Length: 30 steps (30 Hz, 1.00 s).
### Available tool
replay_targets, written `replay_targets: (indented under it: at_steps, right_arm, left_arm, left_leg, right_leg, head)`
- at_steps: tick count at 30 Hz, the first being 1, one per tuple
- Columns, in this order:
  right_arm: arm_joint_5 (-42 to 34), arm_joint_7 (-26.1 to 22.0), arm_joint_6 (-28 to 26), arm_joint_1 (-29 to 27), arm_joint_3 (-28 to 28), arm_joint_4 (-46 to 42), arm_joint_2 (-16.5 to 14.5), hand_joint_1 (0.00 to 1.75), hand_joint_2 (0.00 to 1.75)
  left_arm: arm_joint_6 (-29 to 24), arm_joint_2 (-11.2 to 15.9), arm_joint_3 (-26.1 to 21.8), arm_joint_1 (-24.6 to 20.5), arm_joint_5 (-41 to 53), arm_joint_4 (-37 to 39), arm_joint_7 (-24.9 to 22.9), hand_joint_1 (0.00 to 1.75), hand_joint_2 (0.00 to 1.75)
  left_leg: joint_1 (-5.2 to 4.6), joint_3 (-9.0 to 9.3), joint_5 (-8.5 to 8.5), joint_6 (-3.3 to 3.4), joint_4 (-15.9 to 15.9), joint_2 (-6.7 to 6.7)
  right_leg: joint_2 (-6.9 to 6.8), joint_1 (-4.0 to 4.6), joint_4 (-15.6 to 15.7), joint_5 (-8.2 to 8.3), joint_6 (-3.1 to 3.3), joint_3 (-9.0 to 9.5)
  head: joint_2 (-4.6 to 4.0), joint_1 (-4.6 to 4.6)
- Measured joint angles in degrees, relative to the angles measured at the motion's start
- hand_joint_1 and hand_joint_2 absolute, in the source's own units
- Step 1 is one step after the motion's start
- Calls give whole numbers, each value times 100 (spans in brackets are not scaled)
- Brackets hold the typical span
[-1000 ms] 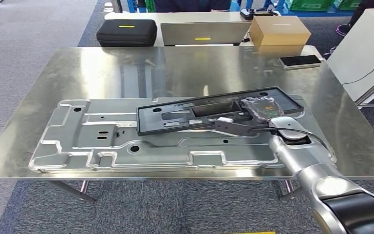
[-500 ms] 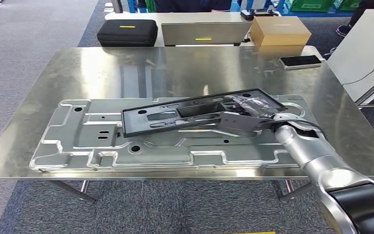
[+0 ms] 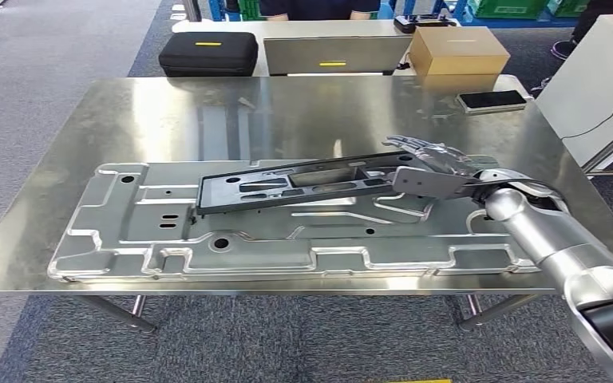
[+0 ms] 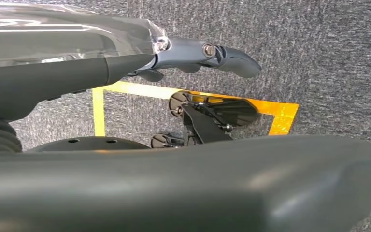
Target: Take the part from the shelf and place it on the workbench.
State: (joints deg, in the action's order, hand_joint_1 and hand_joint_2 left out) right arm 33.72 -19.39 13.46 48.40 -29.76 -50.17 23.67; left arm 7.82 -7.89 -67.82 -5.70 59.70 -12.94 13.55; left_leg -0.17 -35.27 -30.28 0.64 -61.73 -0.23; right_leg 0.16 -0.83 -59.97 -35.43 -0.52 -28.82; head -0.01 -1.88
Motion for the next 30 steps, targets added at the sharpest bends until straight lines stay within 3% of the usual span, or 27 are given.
replay_targets:
  at_steps: [5, 10, 14, 21, 30]
  right_arm:
    - [-909, -335, -510, -424, 197, -705, 69, 0, 0]
    - [-1889, -834, -749, -1685, 1258, -2241, -586, 0, 0]
    - [-2512, -898, -443, -2426, 2116, -3646, -1131, 0, 0]
    - [-3343, -1202, 270, -2895, 3075, -5044, -1743, 0, 0]
    - [-3813, -1233, 940, -3171, 3544, -6241, -2212, 0, 0]
  left_arm:
    - [10, 0, -8, -5, -3, 0, 13, 0, 0]
    - [68, -5, -7, -10, 26, 0, 32, 0, 0]
    - [101, -12, -7, -3, 48, 0, 33, 0, 0]
    - [126, -13, -7, -3, 102, 0, -40, 0, 0]
    - [170, -13, -54, 5, -13, 0, -163, 0, 0]
  left_leg:
    - [6, 2, -1, 0, 1, 0]
    - [10, 4, -2, 0, 5, -10]
    - [11, 5, -2, -1, 9, -24]
    - [7, 9, -2, -1, 10, -23]
    - [0, 13, -2, -1, 9, -23]
  right_leg:
    - [0, 5, 0, -1, 0, 6]
    - [-9, 9, 1, -5, 1, 7]
    - [-20, 9, 1, -14, -3, 9]
    - [-17, 6, 2, -15, -3, 12]
    - [-15, 0, 4, -14, -3, 15]
  head:
    - [0, 0]
    - [1, 0]
    - [0, 0]
    - [-1, -1]
    - [1, 0]
